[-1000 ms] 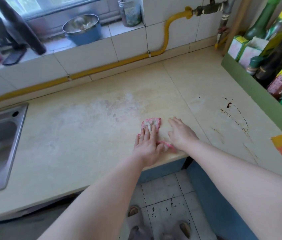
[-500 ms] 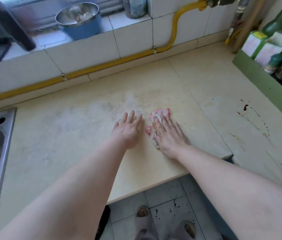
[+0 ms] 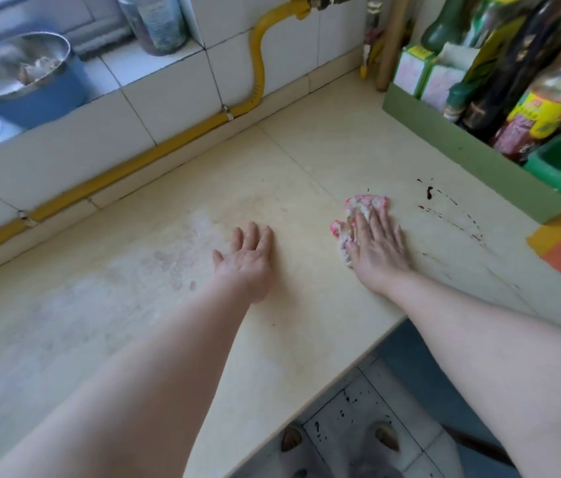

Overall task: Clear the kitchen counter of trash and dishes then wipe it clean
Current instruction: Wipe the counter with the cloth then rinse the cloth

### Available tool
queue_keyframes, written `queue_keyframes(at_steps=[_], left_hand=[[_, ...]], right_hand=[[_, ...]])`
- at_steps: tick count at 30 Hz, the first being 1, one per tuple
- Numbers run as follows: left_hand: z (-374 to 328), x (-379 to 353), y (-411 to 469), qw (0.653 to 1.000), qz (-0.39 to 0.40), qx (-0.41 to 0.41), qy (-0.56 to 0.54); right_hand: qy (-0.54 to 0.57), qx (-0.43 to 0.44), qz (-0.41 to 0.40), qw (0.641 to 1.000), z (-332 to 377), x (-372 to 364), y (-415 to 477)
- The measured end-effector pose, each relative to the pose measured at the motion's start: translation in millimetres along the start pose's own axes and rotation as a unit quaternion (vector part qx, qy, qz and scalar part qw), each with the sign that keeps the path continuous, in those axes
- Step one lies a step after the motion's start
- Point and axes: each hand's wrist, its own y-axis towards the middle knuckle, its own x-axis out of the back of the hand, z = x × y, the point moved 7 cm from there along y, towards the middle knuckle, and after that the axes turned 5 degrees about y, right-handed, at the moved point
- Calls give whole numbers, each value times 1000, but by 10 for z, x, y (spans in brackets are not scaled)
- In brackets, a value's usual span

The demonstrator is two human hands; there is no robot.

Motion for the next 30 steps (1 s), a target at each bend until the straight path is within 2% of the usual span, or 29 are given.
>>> queue_keyframes(at_steps=[3,6,12,17,23,30], left_hand=[[-19,37,-10,1000,2,-10,13],[-33,48,-6,1000,-2,-5,19],[-293,24,-75,997,-29,61,-29],[-916,-72,-210,999,-6,13,-38],[-1712,-69,-363,999,7,-47,-18],[-2088,-101,-442,997,33,-69,13]], right_hand=[[14,-31,-11,999,-224,36,-154],[24,-14,-7,1000,-311,17,-330],[48,9,-13,999,-527,-38,-734],[30,-21,-25,999,-829,32,-1088],[87,-78,-47,992,-1245,92,-1429],[109,-138,-87,981,-1812,144,-1705]])
